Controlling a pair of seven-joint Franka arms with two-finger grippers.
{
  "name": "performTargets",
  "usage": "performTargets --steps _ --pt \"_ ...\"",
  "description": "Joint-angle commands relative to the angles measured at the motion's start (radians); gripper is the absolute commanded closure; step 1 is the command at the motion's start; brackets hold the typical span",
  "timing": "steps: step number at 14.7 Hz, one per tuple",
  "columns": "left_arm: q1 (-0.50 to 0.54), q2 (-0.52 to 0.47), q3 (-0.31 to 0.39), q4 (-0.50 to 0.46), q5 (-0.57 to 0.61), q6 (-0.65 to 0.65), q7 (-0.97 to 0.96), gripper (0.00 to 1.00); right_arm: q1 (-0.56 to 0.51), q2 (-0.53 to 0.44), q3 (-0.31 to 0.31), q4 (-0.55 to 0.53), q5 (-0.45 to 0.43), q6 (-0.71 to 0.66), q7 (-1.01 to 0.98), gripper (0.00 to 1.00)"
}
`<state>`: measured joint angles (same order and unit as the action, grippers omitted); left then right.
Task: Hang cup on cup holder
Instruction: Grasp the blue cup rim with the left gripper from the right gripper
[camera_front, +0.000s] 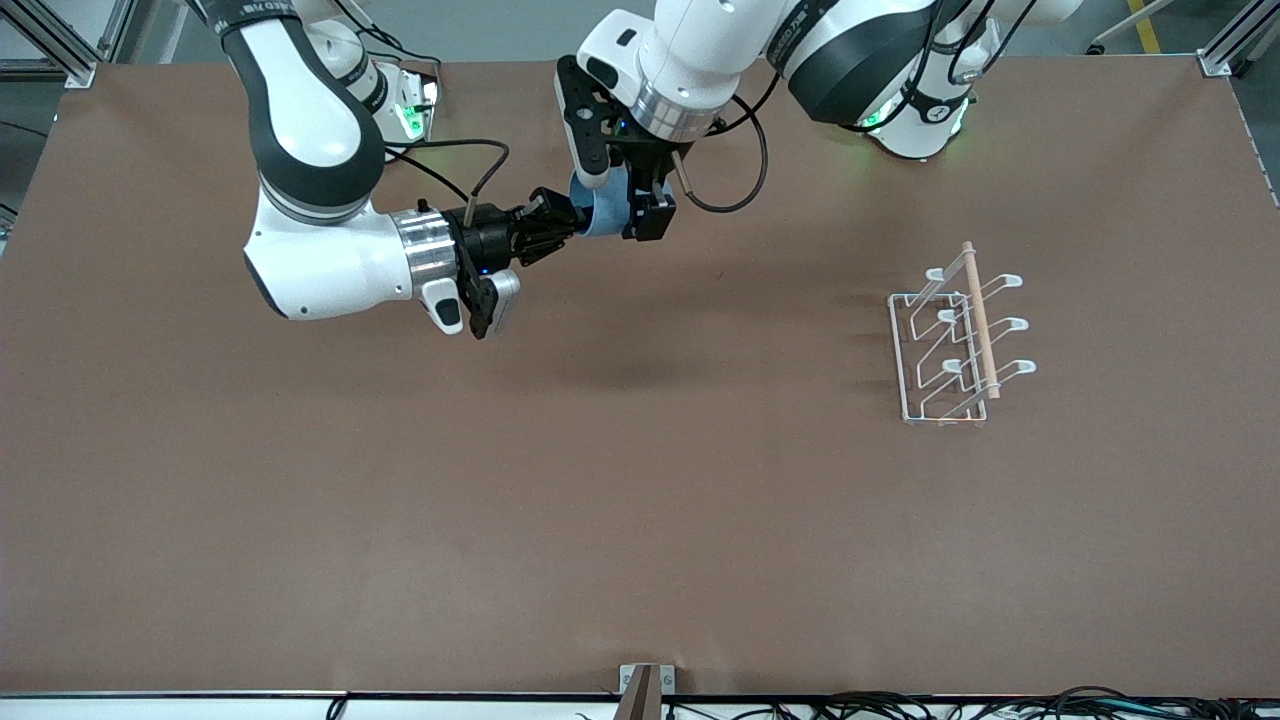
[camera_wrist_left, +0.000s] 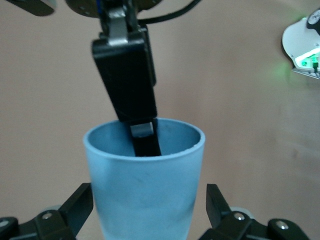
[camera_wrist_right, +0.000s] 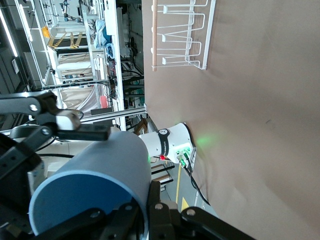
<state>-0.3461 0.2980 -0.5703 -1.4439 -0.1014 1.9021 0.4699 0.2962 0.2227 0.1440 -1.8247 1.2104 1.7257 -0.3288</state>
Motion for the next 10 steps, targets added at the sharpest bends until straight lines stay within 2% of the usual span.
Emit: performTargets --steps 1,5,6,7,10 --pt "0.025 0.003 -0.013 0.007 -0.021 -0.049 0.047 0.00 0.014 0.003 -0.007 0.009 0.028 -0.003 -0.004 0.99" --pt "0.026 0.003 -0.013 0.007 -0.024 -0.061 0.053 0.01 0.014 0.003 -0.007 0.009 0.028 -0.005 -0.004 0.99" --pt "0.026 0.003 -0.011 0.008 -0.024 -0.063 0.055 0.09 0.014 0.003 -0.007 0.009 0.026 -0.005 -0.006 0.99" --pt "0.026 0.004 -0.011 0.007 -0.024 -0.063 0.050 0.23 0.014 0.003 -0.007 0.009 0.026 -0.005 -0.006 0.99" --pt "0.026 0.006 -0.010 0.010 -0.024 -0.063 0.053 0.50 0.014 0.004 -0.007 0.009 0.026 -0.005 -0.007 0.99"
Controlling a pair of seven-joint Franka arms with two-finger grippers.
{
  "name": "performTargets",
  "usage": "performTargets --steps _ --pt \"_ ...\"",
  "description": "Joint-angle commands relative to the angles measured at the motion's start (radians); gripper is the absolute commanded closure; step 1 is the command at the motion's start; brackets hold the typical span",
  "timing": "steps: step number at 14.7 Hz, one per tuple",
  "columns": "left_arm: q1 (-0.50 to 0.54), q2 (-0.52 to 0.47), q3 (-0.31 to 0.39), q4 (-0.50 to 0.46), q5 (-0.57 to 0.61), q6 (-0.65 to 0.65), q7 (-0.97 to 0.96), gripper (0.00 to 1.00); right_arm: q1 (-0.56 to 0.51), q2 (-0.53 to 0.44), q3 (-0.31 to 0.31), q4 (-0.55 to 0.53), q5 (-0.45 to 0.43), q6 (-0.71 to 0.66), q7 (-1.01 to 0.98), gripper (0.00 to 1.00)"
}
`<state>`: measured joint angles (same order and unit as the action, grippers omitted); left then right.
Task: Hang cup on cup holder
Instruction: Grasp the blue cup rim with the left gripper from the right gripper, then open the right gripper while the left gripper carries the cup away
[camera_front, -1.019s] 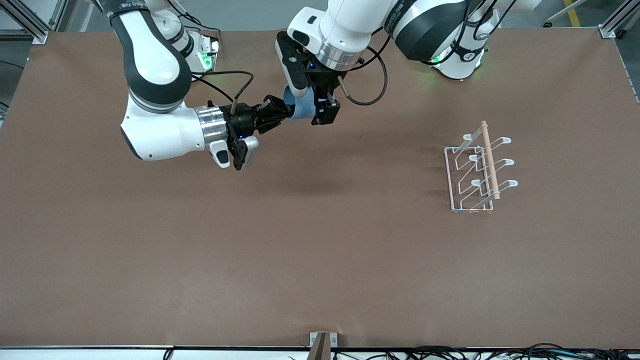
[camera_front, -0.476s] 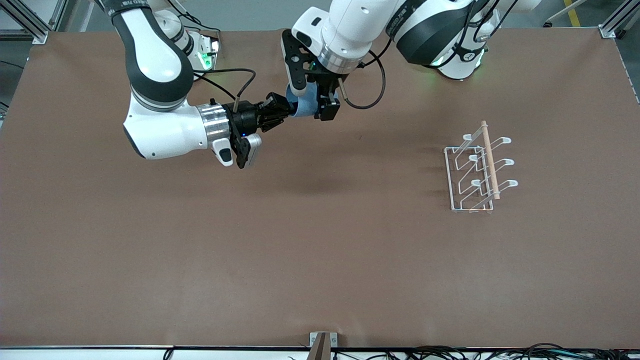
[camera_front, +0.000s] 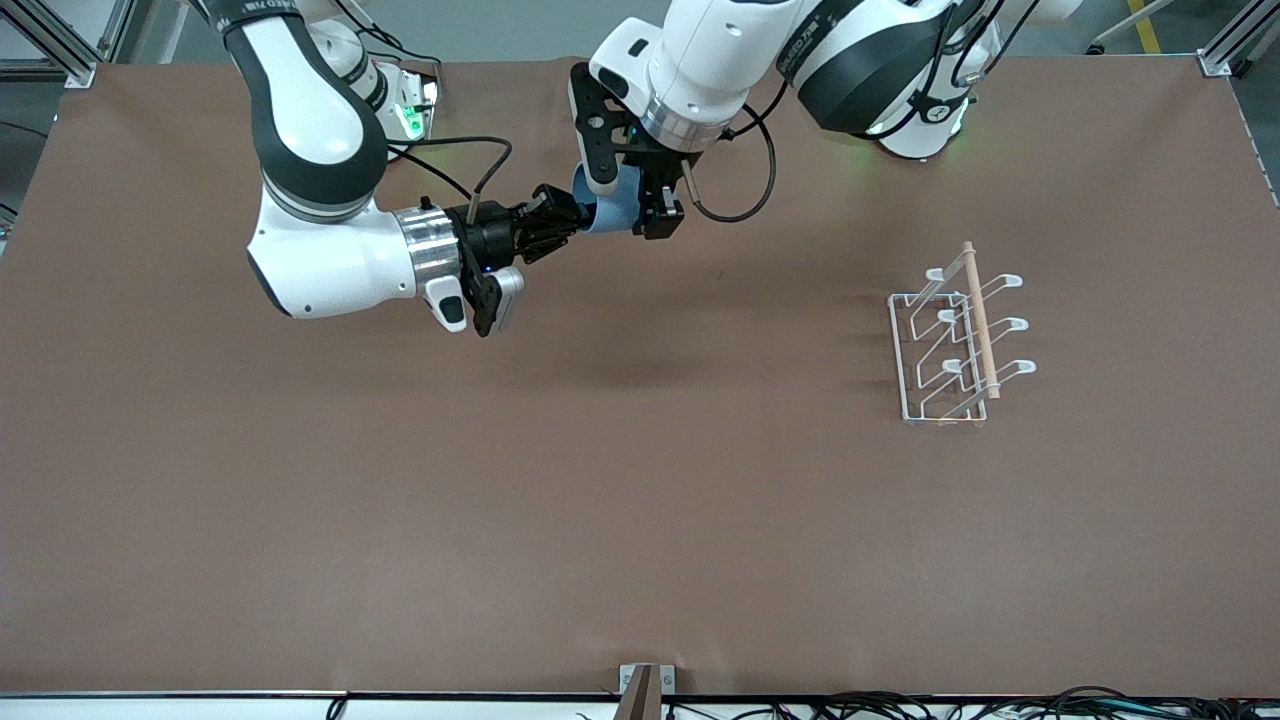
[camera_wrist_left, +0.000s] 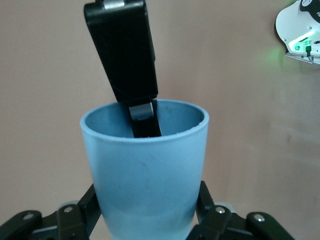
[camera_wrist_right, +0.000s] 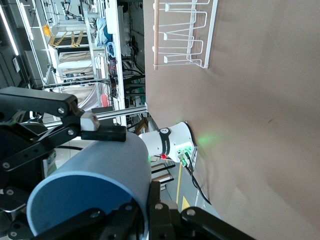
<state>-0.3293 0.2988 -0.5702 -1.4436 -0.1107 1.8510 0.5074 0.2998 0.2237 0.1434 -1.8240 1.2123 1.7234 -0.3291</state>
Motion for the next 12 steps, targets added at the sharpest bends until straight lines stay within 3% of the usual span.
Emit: performTargets --steps 1,2,3,4,8,10,12 --pt "0.010 0.003 -0.005 0.011 -0.010 -0.012 0.017 0.58 0.010 0.003 -0.007 0.008 0.024 -0.002 -0.007 0.98" --pt "0.024 0.003 -0.005 0.012 -0.013 -0.012 0.017 0.61 0.010 0.003 -0.007 0.008 0.024 -0.002 -0.004 0.96" --pt "0.045 0.003 -0.008 0.012 -0.012 -0.015 0.017 0.61 0.004 0.003 -0.007 0.008 0.024 -0.005 -0.001 0.67" --pt "0.050 0.003 -0.008 0.014 -0.012 -0.021 0.017 0.60 0.001 0.003 -0.007 0.008 0.024 -0.007 0.002 0.04" --pt "0.105 0.003 -0.004 0.019 0.002 -0.082 0.014 0.60 0.001 0.002 -0.010 0.008 0.013 -0.001 0.001 0.00" --pt "0.134 0.005 -0.003 0.019 0.075 -0.165 0.014 0.60 -0.005 -0.001 -0.018 -0.003 0.001 0.028 -0.001 0.00" --pt "0.173 0.008 -0.003 0.019 0.144 -0.243 0.019 0.59 -0.025 -0.007 -0.024 -0.026 -0.110 0.095 0.001 0.00"
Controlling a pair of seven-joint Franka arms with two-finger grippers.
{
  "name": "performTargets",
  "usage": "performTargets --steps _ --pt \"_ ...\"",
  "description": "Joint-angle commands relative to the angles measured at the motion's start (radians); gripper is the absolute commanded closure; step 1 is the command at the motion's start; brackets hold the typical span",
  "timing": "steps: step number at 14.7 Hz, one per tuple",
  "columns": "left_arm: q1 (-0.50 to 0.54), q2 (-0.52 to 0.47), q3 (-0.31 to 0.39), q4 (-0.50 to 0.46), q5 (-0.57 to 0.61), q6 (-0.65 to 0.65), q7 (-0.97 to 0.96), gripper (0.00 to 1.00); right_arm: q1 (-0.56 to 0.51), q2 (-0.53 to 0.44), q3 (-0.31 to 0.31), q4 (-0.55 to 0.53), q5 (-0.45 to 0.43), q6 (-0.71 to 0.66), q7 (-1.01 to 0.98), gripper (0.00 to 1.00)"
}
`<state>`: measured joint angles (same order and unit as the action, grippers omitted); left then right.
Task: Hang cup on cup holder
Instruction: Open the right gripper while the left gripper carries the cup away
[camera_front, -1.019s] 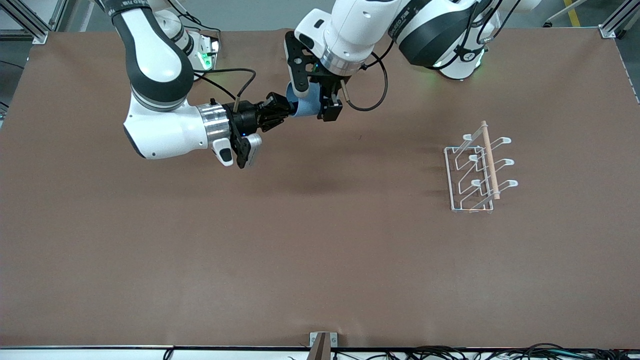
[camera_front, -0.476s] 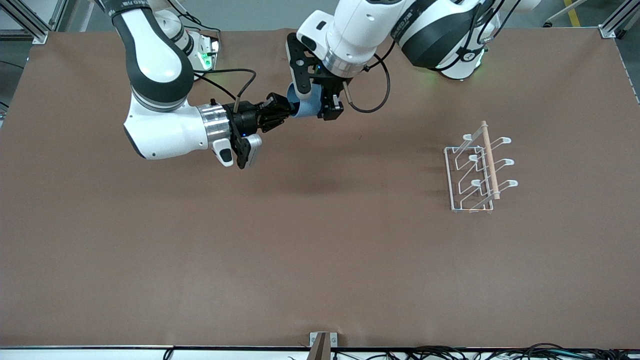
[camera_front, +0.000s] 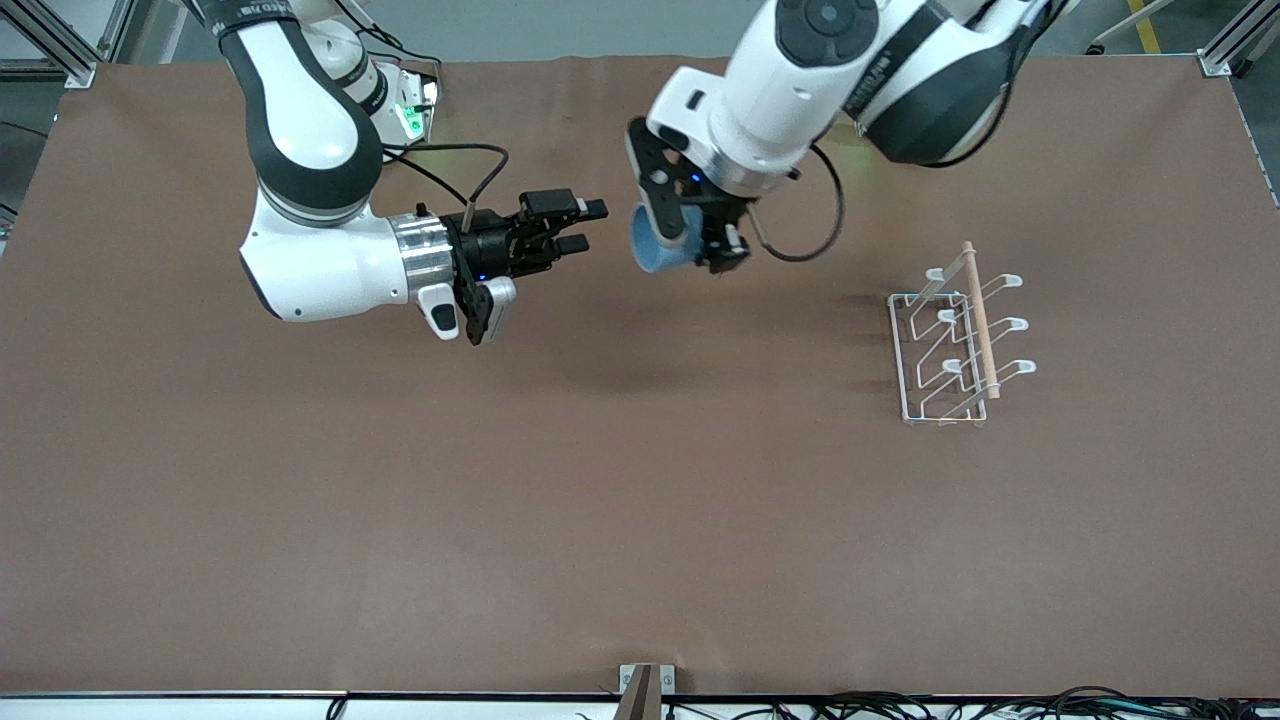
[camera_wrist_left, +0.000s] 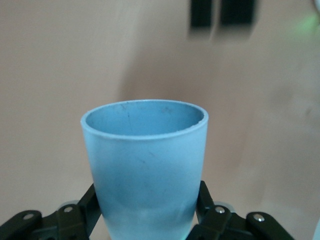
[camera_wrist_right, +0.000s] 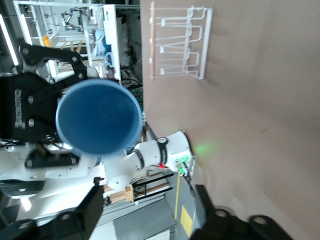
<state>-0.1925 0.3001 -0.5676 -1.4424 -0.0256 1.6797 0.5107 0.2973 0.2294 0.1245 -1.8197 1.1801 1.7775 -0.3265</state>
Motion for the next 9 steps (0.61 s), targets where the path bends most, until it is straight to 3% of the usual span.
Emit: performTargets --steps 1,9 --pt "0.062 0.011 -0.006 0.017 0.106 -0.101 0.037 0.59 -0.033 -0.021 -0.009 -0.047 -0.164 0.100 -0.002 0.00" --pt "0.179 0.054 -0.005 0.011 0.504 -0.314 0.252 0.59 -0.251 -0.168 -0.011 -0.178 -0.610 0.215 -0.003 0.00"
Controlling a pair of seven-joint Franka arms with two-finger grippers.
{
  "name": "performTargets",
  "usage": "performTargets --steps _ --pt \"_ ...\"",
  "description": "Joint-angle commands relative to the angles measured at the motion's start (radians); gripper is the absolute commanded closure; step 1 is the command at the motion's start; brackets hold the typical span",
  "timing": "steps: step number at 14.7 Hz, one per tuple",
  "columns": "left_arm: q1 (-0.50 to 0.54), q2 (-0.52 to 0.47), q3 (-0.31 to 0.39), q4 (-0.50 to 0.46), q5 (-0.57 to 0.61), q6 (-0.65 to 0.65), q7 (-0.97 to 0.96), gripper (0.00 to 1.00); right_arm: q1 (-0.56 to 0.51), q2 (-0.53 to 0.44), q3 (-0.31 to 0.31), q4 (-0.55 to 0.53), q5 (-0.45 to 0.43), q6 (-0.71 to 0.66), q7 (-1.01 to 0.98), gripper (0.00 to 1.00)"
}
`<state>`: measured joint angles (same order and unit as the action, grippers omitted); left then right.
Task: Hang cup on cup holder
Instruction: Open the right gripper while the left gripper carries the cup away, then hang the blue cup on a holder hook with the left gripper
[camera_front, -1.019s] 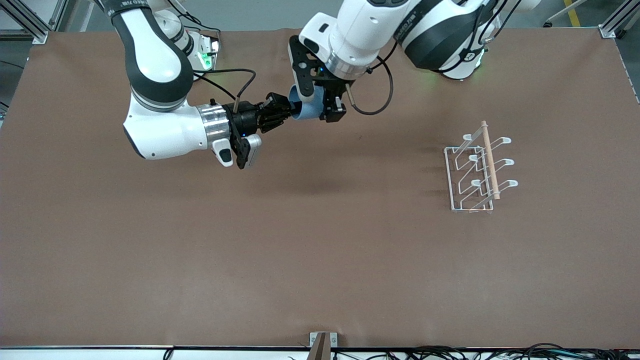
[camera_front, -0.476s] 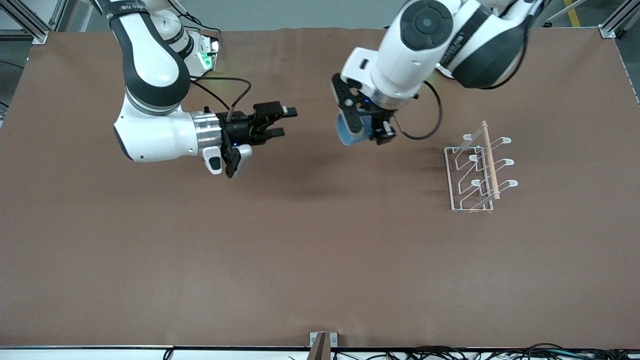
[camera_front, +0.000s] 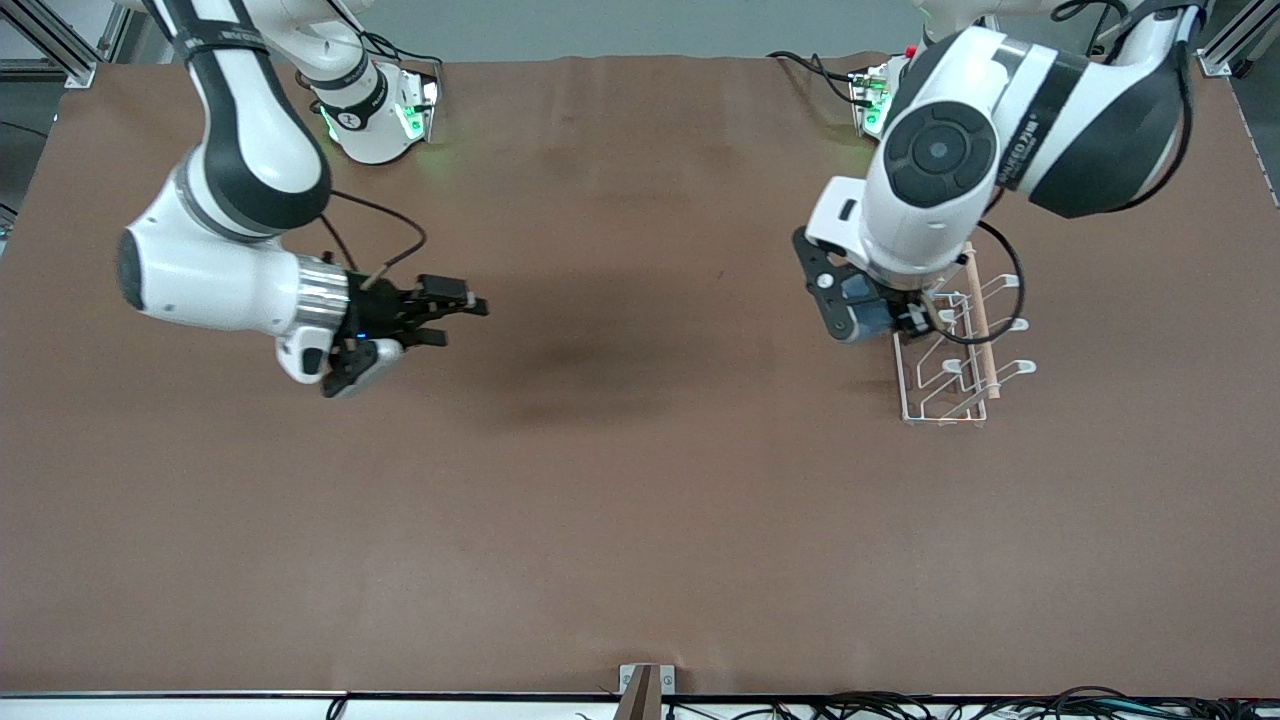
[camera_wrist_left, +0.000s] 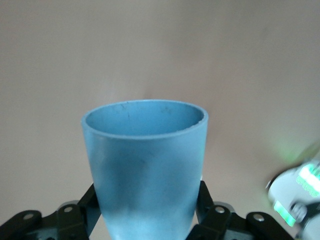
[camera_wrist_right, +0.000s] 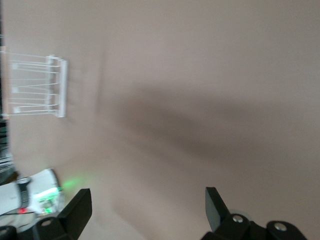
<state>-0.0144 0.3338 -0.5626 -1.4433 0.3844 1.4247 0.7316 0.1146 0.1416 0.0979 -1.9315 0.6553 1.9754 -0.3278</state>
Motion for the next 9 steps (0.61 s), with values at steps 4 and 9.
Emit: performTargets --steps 4,9 --pt "-0.016 0.089 -0.010 0.009 0.338 -0.171 0.063 0.60 -0.185 -0.125 0.017 -0.031 -0.227 0.005 -0.002 0.00" --pt "-0.100 0.261 -0.010 0.003 0.669 -0.291 0.075 0.60 -0.231 -0.120 0.020 0.092 -0.414 -0.090 0.068 0.00"
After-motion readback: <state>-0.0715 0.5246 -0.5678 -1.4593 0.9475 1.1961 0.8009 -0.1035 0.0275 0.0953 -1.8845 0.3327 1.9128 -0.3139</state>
